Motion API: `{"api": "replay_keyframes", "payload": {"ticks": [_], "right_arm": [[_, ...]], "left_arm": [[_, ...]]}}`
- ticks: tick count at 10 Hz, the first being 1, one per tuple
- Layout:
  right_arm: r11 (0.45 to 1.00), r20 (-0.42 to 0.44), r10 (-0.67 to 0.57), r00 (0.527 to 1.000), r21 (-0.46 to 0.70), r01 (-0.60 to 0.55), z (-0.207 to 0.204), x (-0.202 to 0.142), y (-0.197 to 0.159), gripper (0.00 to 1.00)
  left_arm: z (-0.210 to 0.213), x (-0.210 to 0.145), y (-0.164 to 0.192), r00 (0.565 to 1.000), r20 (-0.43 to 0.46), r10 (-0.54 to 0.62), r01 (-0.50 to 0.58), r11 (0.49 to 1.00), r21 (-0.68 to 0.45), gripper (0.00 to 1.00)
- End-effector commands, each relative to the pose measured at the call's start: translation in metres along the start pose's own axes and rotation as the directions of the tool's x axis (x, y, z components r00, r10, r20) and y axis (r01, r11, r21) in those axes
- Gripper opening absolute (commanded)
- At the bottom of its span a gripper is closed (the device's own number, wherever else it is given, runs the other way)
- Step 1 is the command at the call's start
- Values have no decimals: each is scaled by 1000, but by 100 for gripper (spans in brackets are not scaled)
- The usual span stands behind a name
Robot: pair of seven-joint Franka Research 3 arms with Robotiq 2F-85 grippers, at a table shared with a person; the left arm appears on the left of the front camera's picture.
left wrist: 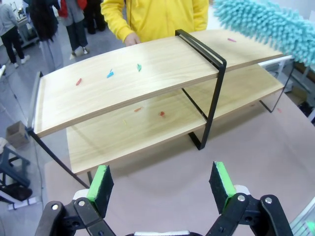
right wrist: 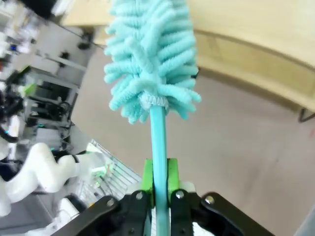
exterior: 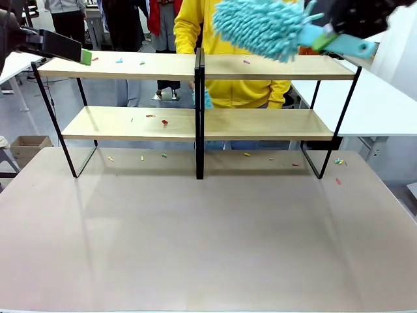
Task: Clean the shelves.
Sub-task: Clean a randomly selected level of the Shelf with the Duster.
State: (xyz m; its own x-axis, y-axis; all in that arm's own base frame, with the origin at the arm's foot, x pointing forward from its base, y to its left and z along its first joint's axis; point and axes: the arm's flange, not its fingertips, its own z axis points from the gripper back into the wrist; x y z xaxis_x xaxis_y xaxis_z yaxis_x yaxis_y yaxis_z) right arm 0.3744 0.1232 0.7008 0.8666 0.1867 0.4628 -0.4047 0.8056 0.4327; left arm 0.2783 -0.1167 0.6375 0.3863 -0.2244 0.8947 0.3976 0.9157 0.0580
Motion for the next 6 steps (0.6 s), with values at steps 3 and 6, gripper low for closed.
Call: {"api": "replay_keyframes", "payload": {"ticks": [3,6], "right_arm": [[973,-50,-90,995,-215,77,-37,13,11,13],[960,-49,-118,992,-262,101,-43,15,-2,13]], "left_arm": [[0,1,0,1000,2,0,0,1000,2,100],[0,1,0,1000,2,0,0,1000,2,100]]}}
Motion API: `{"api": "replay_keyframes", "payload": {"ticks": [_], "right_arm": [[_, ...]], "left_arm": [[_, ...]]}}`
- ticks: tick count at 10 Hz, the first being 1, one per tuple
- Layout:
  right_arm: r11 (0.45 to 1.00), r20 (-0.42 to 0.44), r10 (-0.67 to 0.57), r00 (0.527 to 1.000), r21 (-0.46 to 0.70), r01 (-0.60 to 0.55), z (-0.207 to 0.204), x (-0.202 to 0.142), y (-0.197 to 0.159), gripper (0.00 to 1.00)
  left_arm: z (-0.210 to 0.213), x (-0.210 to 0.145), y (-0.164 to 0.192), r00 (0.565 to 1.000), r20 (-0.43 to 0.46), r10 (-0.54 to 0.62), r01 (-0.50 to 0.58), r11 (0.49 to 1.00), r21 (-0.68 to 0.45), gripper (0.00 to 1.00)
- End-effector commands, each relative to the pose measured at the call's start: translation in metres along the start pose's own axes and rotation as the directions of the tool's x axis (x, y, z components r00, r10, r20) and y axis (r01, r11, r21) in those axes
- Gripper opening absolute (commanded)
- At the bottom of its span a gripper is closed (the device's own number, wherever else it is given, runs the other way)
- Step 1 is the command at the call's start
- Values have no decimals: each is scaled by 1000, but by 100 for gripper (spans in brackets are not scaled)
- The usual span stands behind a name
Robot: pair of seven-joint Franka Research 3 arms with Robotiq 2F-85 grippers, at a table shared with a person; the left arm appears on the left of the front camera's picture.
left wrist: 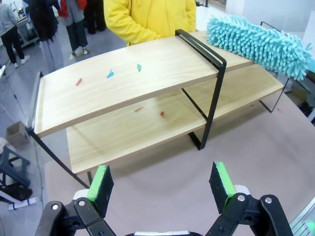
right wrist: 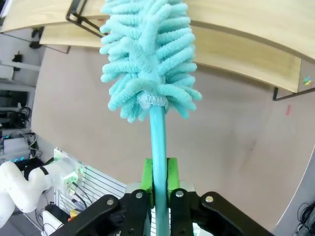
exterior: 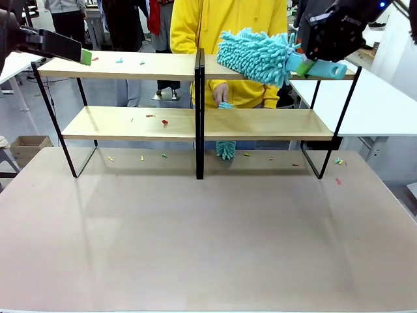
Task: Clean the shelves.
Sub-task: Clean a randomly selected level of the Shelf with the Duster.
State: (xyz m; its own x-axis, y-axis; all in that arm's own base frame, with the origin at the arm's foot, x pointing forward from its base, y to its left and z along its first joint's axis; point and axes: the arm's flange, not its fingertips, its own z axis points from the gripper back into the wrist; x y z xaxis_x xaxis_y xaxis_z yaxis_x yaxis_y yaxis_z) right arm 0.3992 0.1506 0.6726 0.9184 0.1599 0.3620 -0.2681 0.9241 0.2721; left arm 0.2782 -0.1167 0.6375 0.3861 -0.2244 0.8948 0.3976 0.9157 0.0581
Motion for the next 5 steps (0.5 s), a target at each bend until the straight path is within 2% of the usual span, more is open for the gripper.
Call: {"api": "replay_keyframes", "payload": {"ticks": [1,3,5], "right_arm": [[996,35,-76,997,-44,77,6,2,-12,13],[976,73,-189,979,-92,195,18,1,-46,13],[928,109,-326,939,-153,340,40,-5,-82,13]], "left_arm": [[0,1,0,1000,2,0,0,1000,2,100],[0,1,0,1000,2,0,0,1000,2,100],[0,1,0,1000,2,0,0,1000,2,100]]}}
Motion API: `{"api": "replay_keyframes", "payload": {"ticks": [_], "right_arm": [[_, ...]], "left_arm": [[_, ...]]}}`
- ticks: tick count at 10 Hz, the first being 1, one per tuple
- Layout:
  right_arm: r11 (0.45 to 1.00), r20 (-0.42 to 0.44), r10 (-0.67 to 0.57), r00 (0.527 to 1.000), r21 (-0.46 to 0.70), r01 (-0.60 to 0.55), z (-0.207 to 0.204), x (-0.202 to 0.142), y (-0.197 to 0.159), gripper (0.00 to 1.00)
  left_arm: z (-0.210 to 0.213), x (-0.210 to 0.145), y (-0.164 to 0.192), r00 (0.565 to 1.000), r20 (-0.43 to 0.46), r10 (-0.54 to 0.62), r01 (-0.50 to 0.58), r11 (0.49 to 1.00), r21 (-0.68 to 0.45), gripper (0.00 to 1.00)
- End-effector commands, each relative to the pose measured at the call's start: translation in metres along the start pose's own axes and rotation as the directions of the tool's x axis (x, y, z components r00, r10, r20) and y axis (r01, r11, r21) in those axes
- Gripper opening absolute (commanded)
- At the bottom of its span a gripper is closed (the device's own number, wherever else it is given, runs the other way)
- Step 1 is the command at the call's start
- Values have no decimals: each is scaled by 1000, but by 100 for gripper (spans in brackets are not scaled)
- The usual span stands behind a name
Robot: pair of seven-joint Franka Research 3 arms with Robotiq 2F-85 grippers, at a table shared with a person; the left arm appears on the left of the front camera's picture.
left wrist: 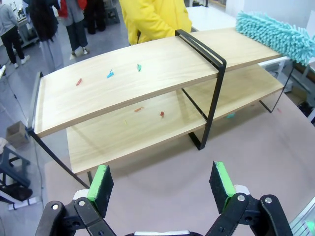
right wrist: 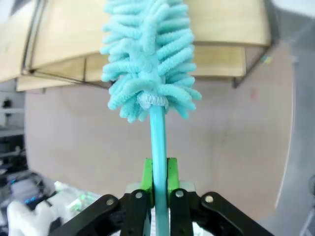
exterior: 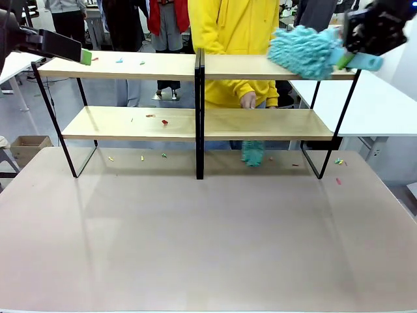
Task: Clean the shelves.
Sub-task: Clean a randomly selected level of the Shelf with the Duster.
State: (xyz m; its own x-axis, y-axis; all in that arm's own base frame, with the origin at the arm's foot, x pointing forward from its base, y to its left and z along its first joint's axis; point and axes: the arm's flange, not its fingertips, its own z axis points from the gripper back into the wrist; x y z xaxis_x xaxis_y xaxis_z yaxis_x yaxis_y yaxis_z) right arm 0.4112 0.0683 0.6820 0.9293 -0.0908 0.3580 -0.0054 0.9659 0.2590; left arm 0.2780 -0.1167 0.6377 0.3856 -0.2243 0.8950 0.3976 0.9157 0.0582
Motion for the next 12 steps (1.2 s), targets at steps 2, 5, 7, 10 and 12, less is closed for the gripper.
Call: {"api": "replay_keyframes", "payload": {"ticks": [2,5,7,10,12], "right_arm": [[905,151,-272,950,-296,306,37,-8,-51,13],[936,169,24,985,343,-82,67,-20,-42,13],[818,102,39,994,568,-90,69,-19,-49,13],[688,23,98,995,721,-85,77,-27,-66,13],[660,-35,178,983,745,-93,89,-44,-83,13]], "left_arm": [[0,0,0,1000,1,0,0,1000,2,100],[0,0,0,1000,1,0,0,1000,2,100],[0,0,0,1000,1,0,0,1000,2,100],[0,0,0,1000,1,0,0,1000,2,100],[0,0,0,1000,1,0,0,1000,2,100]]}}
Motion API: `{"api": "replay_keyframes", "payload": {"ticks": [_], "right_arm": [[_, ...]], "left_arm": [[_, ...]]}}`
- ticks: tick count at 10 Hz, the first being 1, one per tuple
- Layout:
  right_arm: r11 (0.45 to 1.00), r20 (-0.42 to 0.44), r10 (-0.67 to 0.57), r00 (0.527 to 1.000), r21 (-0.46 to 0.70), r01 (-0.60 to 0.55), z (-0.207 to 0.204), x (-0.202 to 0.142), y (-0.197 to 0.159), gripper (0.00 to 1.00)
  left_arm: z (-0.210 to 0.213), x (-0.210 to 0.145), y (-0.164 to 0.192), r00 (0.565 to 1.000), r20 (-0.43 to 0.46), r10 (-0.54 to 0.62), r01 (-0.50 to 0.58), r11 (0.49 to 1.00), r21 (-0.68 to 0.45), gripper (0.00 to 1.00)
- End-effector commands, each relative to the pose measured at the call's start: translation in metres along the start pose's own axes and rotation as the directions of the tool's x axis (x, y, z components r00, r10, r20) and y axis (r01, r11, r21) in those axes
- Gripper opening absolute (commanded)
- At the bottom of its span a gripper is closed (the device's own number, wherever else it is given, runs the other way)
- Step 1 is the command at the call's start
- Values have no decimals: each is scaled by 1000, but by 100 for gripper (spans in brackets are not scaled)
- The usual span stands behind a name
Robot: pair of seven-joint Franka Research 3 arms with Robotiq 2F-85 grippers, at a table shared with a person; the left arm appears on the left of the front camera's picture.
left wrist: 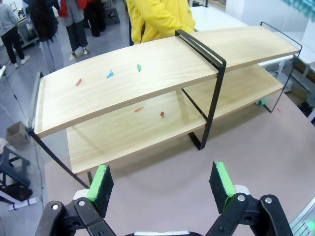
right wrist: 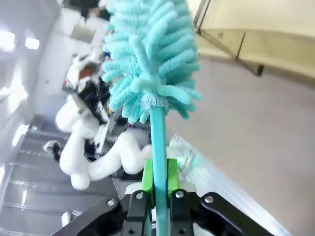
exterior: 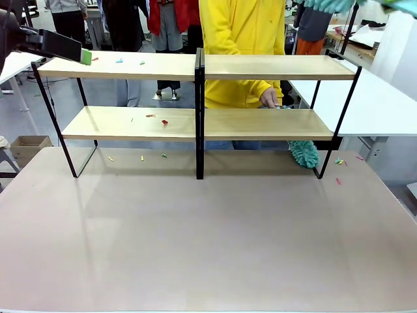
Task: Clean the shelves.
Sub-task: Clean a randomly selected level of the Shelf with the Duster.
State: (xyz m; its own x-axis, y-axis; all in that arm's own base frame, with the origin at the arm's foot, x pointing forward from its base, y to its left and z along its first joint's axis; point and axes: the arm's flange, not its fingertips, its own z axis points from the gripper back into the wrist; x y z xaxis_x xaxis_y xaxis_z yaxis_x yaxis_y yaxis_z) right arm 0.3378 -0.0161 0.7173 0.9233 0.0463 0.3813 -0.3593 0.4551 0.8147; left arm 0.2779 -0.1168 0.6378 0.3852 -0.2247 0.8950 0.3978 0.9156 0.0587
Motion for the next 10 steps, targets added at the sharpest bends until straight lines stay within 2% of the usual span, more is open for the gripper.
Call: {"api": "replay_keyframes", "payload": {"ticks": [1,3,4,5,7,8,9,10], "right_arm": [[1000,-68,20,997,-14,-21,31,-14,1,13],[991,-23,131,991,9,-131,88,-64,11,13],[988,61,153,986,-20,-152,119,-93,13,13],[986,96,165,982,-11,-165,147,-120,12,13],[993,60,116,991,-44,-114,167,-164,-1,13],[992,59,50,997,-116,-43,157,-165,-12,13],[993,89,116,989,-15,-115,172,-164,14,13],[993,89,116,989,-15,-115,172,-164,14,13]], "left_arm": [[0,0,1,1000,1,0,0,1000,2,100],[0,0,1,1000,1,0,0,1000,2,100],[0,0,1,1000,1,0,0,1000,2,100],[0,0,1,1000,1,0,0,1000,2,100],[0,0,1,1000,1,0,0,1000,2,100],[0,0,1,1000,1,0,0,1000,2,100],[0,0,1,1000,1,0,0,1000,2,100],[0,0,1,1000,1,0,0,1000,2,100]]}}
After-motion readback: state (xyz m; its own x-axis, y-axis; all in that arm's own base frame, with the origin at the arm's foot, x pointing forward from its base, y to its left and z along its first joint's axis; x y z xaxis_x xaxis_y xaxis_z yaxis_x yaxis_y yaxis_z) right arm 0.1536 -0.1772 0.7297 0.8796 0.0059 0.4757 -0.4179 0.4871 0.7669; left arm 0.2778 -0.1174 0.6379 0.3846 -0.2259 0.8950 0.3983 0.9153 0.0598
